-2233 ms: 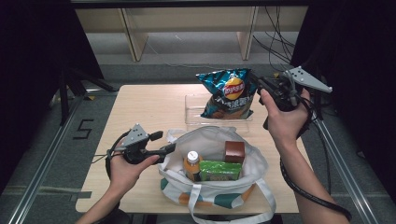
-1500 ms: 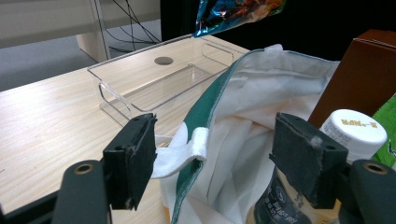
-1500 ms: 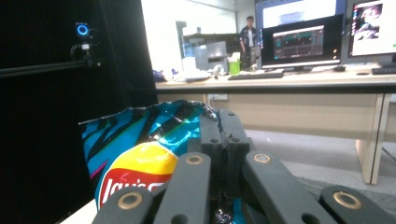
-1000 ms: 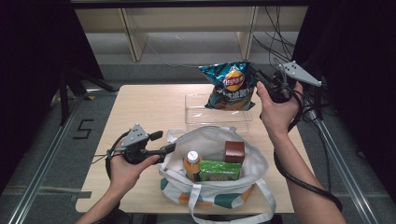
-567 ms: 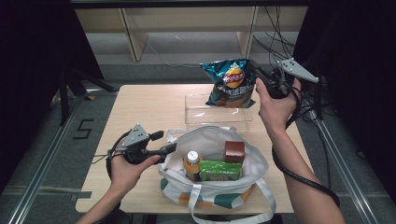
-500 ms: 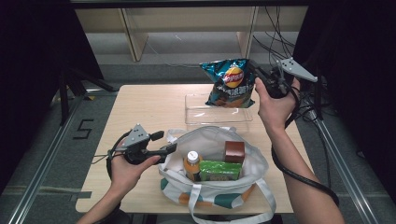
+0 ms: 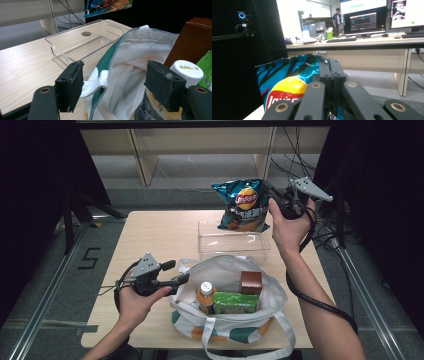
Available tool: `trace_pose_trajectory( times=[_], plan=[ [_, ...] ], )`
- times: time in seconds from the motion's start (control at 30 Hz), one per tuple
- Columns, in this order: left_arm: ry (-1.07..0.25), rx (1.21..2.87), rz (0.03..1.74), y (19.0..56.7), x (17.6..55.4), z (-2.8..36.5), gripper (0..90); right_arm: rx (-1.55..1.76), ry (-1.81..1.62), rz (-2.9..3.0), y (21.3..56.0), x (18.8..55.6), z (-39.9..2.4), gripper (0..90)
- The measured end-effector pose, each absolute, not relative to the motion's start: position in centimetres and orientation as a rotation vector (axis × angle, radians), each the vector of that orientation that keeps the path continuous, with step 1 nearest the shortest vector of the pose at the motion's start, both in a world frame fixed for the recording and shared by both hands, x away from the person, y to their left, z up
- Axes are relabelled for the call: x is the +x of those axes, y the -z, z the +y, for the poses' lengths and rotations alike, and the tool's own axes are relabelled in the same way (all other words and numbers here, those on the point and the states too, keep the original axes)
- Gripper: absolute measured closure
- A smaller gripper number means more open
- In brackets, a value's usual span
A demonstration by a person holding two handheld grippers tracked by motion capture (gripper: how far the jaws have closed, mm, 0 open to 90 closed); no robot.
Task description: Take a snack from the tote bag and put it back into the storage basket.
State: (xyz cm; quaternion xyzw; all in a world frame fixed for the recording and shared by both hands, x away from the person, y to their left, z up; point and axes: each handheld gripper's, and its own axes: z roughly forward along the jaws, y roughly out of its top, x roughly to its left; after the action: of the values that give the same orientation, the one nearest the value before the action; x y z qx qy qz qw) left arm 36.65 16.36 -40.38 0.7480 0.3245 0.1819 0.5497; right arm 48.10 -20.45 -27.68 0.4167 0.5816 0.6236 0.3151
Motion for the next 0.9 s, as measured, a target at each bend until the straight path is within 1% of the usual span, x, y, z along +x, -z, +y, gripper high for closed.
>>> trace_pose_trajectory(
  times=[0.43,0.53,0.7,0.9],
  plan=[
    [-0.430,1.773,0.767,40.5,36.7,16.4,29.9,1.140,-1.615,1.542,28.1,50.0,-20.3,90.0],
    [-0.412,1.767,0.770,40.5,36.6,16.3,29.9,1.145,-1.612,1.539,28.2,50.4,-20.4,90.0],
    [-0.433,1.775,0.764,40.5,36.7,16.4,29.9,1.164,-1.611,1.539,28.4,51.0,-20.3,90.0],
    [-0.427,1.779,0.765,40.6,36.7,16.4,29.9,1.181,-1.596,1.531,28.7,51.7,-20.2,90.0]
  ],
)
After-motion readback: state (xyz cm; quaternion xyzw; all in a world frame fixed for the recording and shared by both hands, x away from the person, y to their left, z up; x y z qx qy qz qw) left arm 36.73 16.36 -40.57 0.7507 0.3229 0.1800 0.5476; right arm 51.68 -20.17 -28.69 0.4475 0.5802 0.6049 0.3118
